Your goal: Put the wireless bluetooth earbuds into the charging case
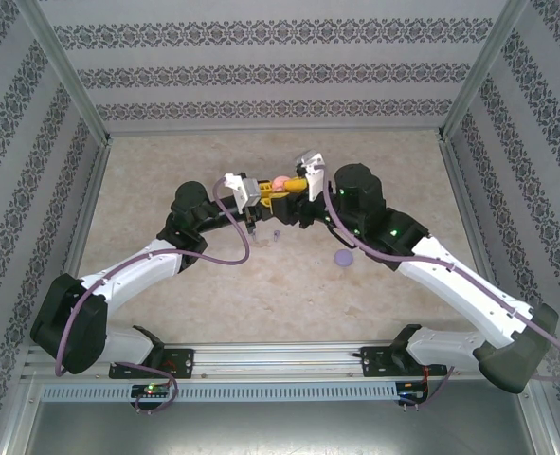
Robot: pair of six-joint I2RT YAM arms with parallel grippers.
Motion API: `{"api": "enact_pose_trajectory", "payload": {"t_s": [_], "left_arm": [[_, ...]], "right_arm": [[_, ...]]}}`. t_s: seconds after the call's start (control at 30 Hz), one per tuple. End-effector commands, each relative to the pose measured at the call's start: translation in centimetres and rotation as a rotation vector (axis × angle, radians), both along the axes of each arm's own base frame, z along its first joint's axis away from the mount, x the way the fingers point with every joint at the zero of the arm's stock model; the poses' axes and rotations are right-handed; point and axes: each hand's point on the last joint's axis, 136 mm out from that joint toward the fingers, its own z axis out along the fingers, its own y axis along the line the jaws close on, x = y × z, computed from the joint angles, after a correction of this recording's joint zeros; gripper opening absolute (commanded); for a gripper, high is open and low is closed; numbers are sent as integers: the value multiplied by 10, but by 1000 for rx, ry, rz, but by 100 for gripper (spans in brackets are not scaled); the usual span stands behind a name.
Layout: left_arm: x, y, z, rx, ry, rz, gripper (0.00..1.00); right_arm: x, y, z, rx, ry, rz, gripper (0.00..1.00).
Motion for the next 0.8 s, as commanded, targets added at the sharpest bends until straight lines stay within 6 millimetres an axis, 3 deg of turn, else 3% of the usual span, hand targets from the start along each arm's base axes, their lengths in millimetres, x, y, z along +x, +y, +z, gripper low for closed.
{"api": "enact_pose_trajectory", "payload": {"t_s": [0.0, 0.17, 0.23, 0.3, 0.4, 0.5, 0.67, 0.77], "left_arm": [[-6, 2, 23, -59, -98, 19, 0], [6, 9, 14, -72, -97, 86, 0], [10, 14, 13, -81, -96, 114, 0], [15, 19, 12, -91, -95, 144, 0], [21, 29, 12, -107, -95, 191, 0], [25, 40, 13, -127, -99, 243, 0], [27, 58, 15, -150, -104, 320, 0], [28, 67, 16, -164, -107, 358, 0]], "right_arm": [[-2, -15, 45, 126, 18, -34, 65], [1, -49, 75, 254, 51, -127, 69], [7, -64, 75, 275, 72, -177, 70], [19, -79, 61, 260, 114, -269, 70], [42, -95, 23, 220, 228, -385, 70], [67, -103, -27, 149, 363, -495, 69], [101, -85, -115, 4, 590, -537, 64], [115, -73, -154, -95, 675, -548, 61]]}}
